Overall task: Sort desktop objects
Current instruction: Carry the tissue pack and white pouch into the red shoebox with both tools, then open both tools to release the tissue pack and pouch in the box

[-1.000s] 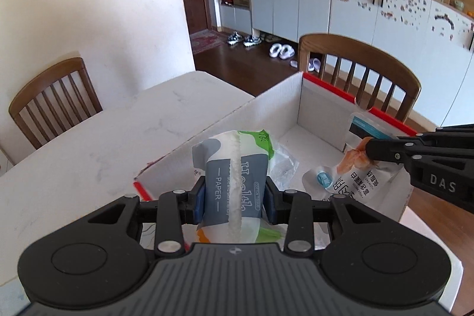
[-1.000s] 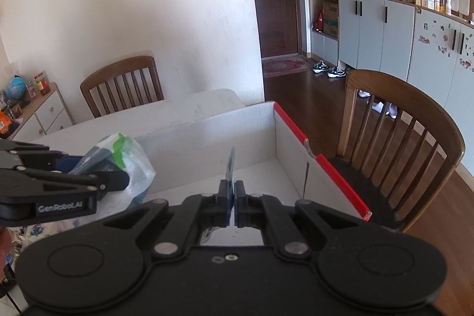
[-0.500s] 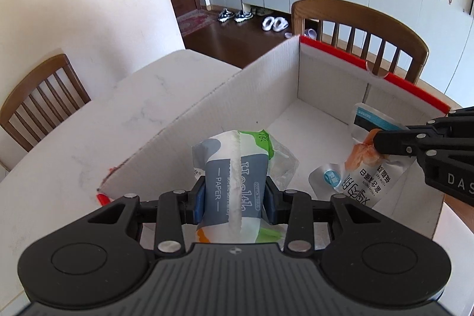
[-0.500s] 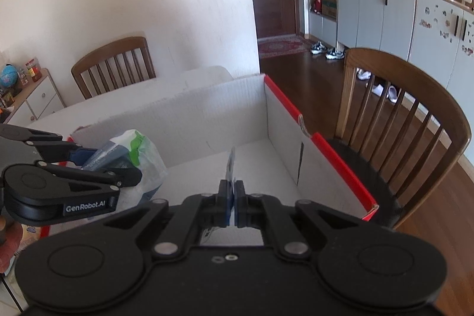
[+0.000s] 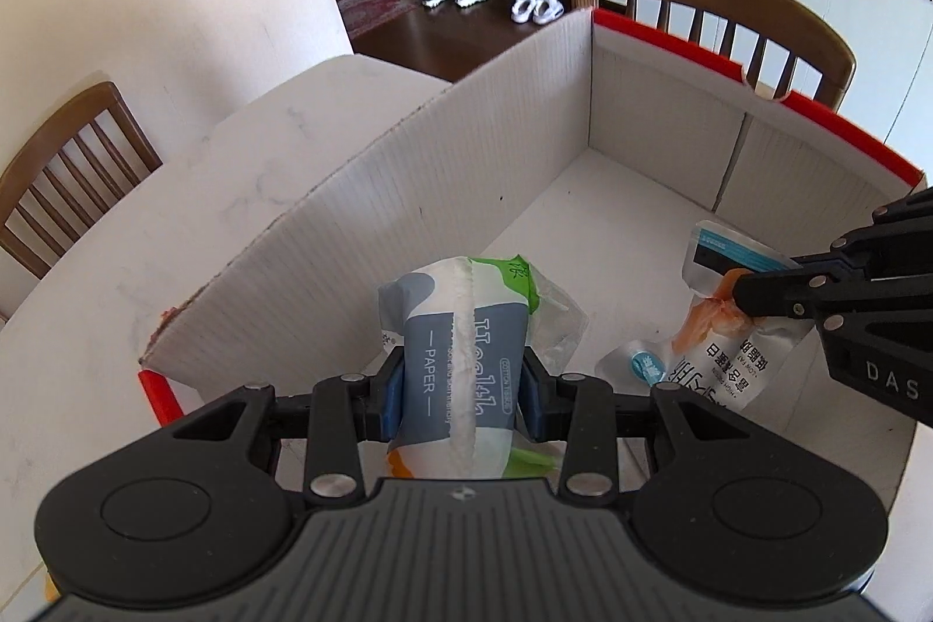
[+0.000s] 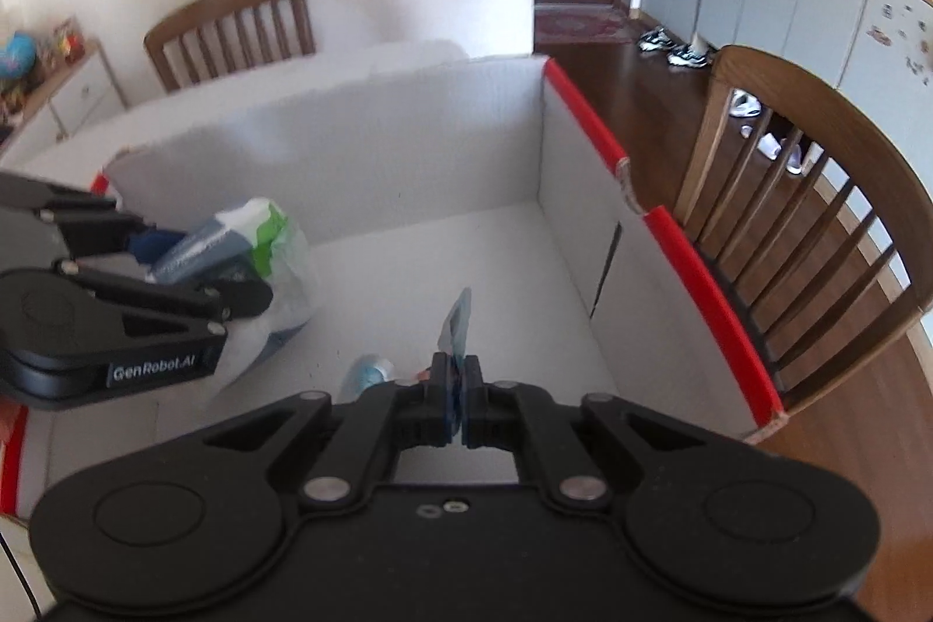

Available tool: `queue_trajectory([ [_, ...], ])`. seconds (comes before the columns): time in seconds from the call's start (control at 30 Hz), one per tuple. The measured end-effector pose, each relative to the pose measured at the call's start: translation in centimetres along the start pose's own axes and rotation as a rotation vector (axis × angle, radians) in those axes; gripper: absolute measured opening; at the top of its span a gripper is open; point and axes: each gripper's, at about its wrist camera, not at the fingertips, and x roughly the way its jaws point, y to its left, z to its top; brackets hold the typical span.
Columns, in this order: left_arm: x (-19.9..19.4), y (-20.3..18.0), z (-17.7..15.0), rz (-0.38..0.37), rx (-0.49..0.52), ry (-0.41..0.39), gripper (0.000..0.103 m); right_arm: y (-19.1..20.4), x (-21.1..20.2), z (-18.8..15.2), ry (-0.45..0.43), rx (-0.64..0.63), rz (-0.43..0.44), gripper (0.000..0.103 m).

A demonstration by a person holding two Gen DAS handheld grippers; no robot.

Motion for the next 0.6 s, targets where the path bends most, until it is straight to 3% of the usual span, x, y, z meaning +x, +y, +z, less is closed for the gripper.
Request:
queue_trajectory([
  [0.5,2.0,0.3,0.5,-0.037,0.012,0.156,0.039,0.3,1.1,0.5,0.05,-0.088,-0.018,0.005],
  [0.6,2.1,0.3,0.6,-0.038,0.014,0.179,0.042,0.3,1.0,0.4,0.054,-0.112,-0.03,0.011],
])
